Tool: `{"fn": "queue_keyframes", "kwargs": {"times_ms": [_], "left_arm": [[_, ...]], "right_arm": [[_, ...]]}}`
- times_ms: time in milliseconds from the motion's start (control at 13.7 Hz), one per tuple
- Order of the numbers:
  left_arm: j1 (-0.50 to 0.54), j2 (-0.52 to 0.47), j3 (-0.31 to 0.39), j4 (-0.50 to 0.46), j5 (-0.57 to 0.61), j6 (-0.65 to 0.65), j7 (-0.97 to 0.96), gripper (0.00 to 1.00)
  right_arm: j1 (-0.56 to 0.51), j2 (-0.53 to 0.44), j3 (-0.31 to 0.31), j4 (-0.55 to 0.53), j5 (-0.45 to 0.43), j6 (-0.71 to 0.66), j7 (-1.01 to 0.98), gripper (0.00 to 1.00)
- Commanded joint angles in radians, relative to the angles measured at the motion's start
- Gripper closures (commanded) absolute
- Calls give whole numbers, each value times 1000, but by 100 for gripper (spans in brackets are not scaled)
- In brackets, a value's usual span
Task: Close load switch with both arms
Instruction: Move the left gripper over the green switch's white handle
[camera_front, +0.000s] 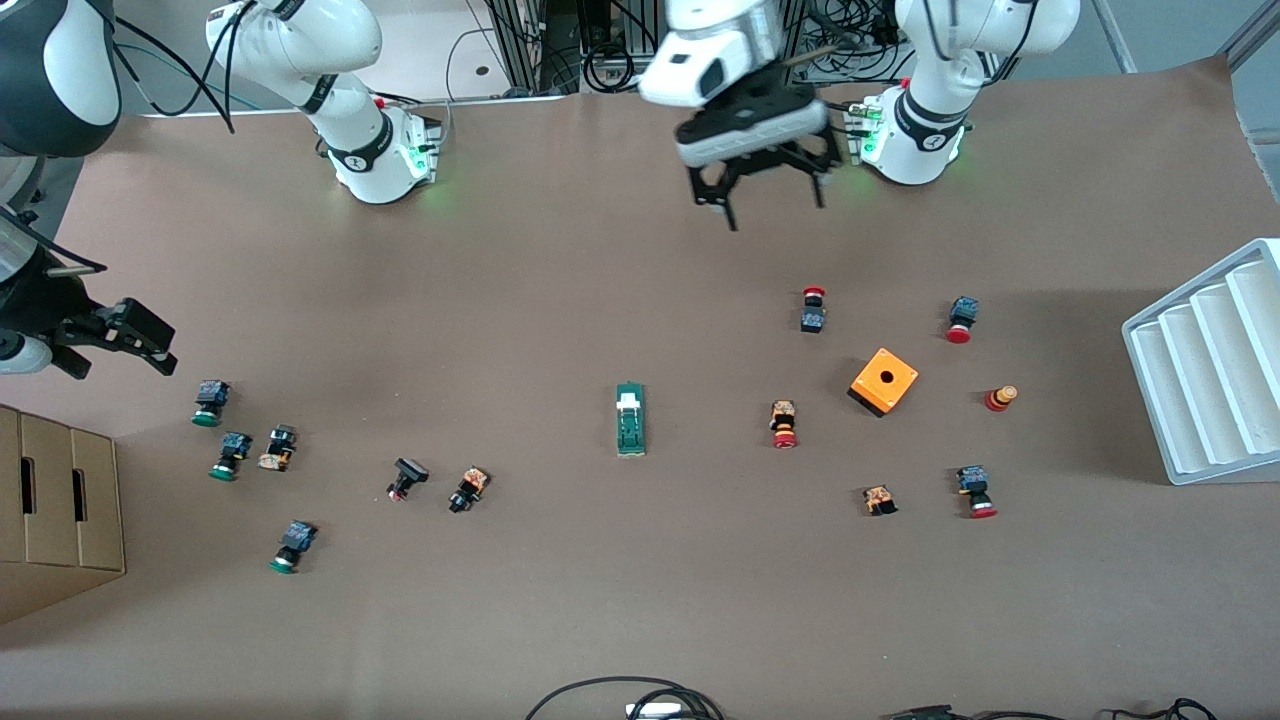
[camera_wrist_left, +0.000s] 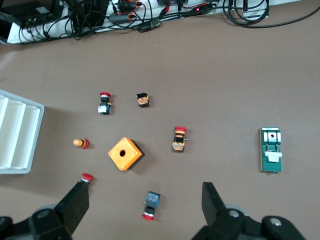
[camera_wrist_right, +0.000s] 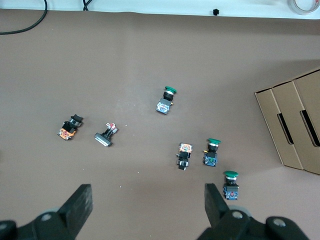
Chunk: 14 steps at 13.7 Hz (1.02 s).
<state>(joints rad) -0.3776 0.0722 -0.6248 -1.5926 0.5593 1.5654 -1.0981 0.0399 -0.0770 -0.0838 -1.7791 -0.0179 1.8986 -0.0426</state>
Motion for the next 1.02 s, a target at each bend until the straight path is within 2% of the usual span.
{"fn": "queue_keyframes", "kwargs": {"times_ms": [0,291,656,947], "left_arm": [[-111,40,10,-38,85,8,-220,0],[-225,147,10,-38,189,56,-489,0],[-326,342,10,-33,449,77,-788,0],[-356,509,4,-32,707,81,-1023,0]], "right_arm": [[5,10,1,21,-27,0,3,0],[6,10,1,21,-28,-1,6,0],[0,19,-2,23,-28,-6,-2,0],[30,98,3,23,-30,-7,-5,0]]}}
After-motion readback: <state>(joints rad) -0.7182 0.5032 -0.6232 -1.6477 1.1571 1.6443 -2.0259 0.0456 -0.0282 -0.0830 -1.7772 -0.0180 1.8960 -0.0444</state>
